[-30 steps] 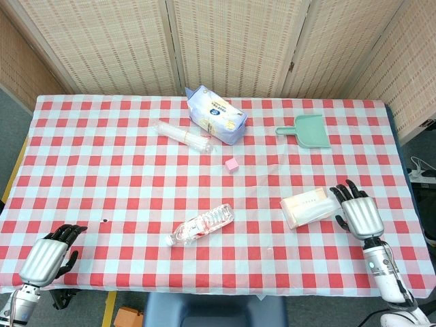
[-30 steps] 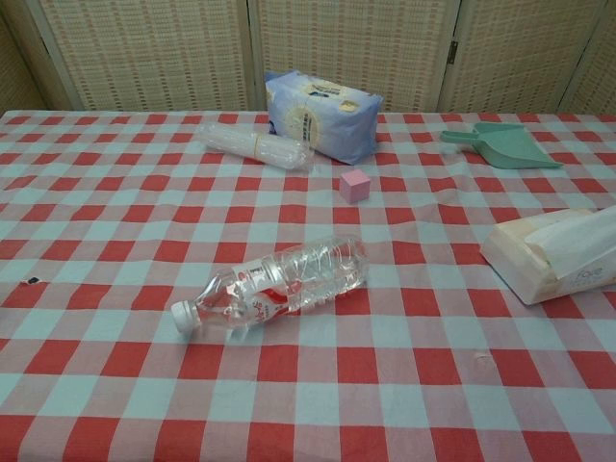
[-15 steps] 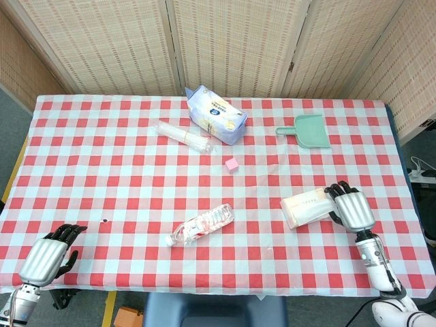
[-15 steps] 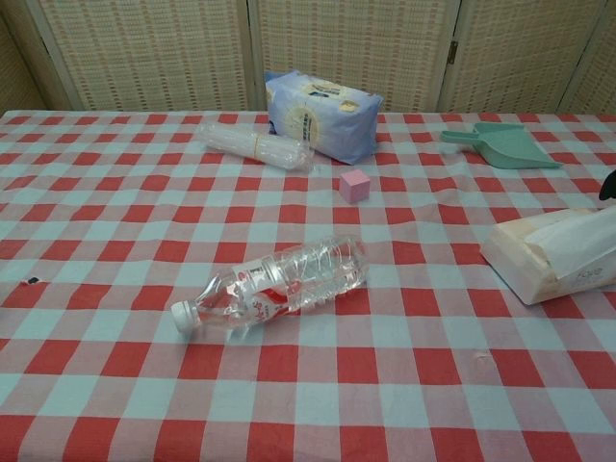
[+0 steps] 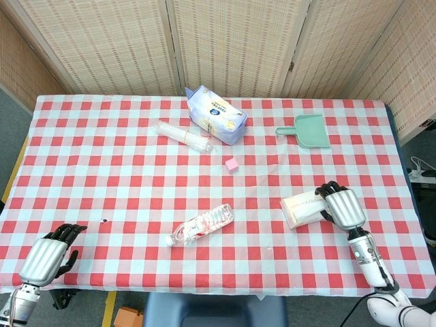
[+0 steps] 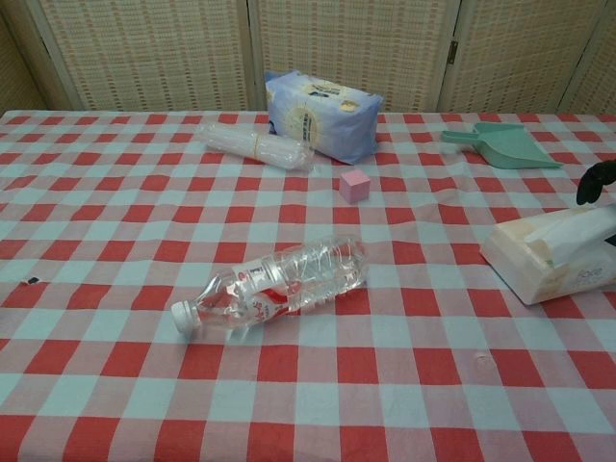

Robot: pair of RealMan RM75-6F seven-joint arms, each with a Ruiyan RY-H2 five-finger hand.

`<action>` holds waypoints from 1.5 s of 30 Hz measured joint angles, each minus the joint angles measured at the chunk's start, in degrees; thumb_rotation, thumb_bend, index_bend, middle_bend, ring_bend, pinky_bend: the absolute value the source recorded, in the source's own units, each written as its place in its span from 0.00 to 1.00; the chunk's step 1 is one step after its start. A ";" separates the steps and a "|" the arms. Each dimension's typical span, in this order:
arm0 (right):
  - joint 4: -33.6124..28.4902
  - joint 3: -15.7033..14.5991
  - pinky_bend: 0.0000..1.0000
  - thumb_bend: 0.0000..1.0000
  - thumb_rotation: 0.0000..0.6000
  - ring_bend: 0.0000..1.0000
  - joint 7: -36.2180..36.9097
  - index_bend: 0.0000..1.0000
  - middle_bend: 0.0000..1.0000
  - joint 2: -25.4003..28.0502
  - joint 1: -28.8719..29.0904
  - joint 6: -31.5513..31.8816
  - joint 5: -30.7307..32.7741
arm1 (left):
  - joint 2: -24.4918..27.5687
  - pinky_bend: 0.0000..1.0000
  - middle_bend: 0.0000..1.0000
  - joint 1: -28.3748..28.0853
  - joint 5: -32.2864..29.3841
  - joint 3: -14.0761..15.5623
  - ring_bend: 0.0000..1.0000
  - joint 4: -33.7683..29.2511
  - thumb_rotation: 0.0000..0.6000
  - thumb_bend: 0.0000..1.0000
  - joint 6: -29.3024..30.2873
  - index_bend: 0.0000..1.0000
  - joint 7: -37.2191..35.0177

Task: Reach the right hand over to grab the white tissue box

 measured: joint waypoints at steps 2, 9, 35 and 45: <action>-0.44 0.09 0.63 0.36 1.00 0.29 -0.25 0.49 0.42 0.10 0.03 0.37 -0.09 | 0.02 0.45 0.23 0.02 0.06 0.02 0.18 0.00 1.00 0.53 0.04 0.21 0.00; -0.32 0.17 0.63 0.51 1.00 0.30 -2.06 0.65 0.43 -0.05 0.04 1.25 -0.32 | 0.04 0.45 0.23 0.04 0.20 0.03 0.18 -0.09 1.00 0.53 0.16 0.21 0.01; -32.45 11.35 0.63 0.54 1.00 0.30 -33.50 0.67 0.43 17.00 5.42 2.87 5.26 | 0.14 0.45 0.23 0.04 0.48 0.17 0.18 -0.35 1.00 0.53 0.16 0.21 -0.01; -30.92 18.14 0.63 0.54 1.00 0.30 -42.18 0.67 0.43 17.46 10.99 -5.14 21.83 | 0.07 0.45 0.23 -0.08 0.23 0.17 0.18 -0.12 1.00 0.53 -0.32 0.21 -0.08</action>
